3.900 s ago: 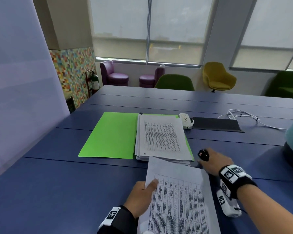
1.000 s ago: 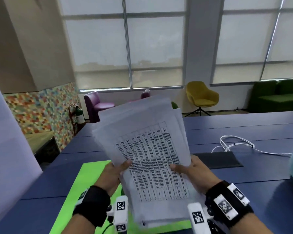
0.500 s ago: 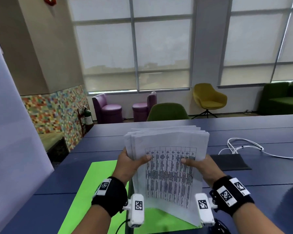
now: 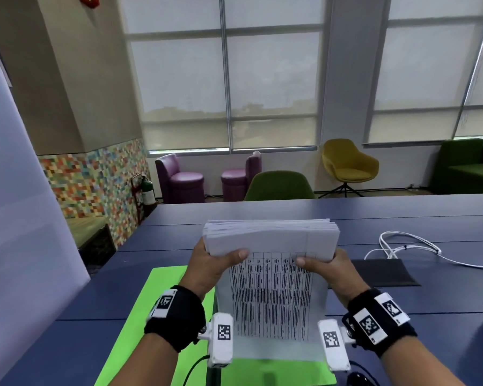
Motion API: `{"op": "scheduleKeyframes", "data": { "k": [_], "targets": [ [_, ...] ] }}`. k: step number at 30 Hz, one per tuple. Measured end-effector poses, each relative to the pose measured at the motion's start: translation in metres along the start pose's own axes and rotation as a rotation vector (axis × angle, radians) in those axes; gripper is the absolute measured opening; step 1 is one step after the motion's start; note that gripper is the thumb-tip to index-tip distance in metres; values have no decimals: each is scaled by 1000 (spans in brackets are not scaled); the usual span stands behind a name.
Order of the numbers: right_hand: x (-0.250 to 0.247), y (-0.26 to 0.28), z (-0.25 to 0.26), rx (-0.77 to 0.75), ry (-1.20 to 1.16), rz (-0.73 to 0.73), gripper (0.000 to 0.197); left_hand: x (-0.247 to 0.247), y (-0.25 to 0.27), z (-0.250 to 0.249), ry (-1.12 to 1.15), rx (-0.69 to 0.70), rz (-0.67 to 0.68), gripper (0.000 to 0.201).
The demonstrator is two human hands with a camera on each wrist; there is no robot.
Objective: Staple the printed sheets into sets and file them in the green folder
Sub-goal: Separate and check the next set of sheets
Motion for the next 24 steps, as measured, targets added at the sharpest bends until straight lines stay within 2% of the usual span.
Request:
{"op": "scheduleKeyframes", "data": {
  "k": [4,7,10,13,15,18,20,24],
  "targets": [
    [10,-4,-1,9,-41,-5,52,8,0,5,-4,-12,15,50],
    [10,-8,2,9,-45,-35,38,11,-4,7,-31,-15,-38,35],
    [10,-11,11,-22,-15,-52,37,16,-10,-3,-27,8,-47,28],
    [6,-15,27,-90,-16,-62,29,20,-18,-19,12,64,-39,32],
    [1,-15,27,-101,-49,-47,33,20,-21,-21,17,75,-2,35],
    [-7,-13,8,-31,-53,-14,41,16,-16,-11,-22,23,38,36],
    [-10,-12,-3,32,-52,16,55,11,-13,-3,-8,-20,27,38],
    [-6,-16,1,48,-27,94,43,8,-18,2,-16,-68,51,40]
  ]
}}
Point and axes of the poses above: each hand's wrist, its own y-axis away from the middle knuckle, its own x-axis out of the palm, z = x × y, the point moved 3 cm from there along -y, towards the middle knuckle, and after that the axes turned 5 degrees about -z, right-handed, at the moved point
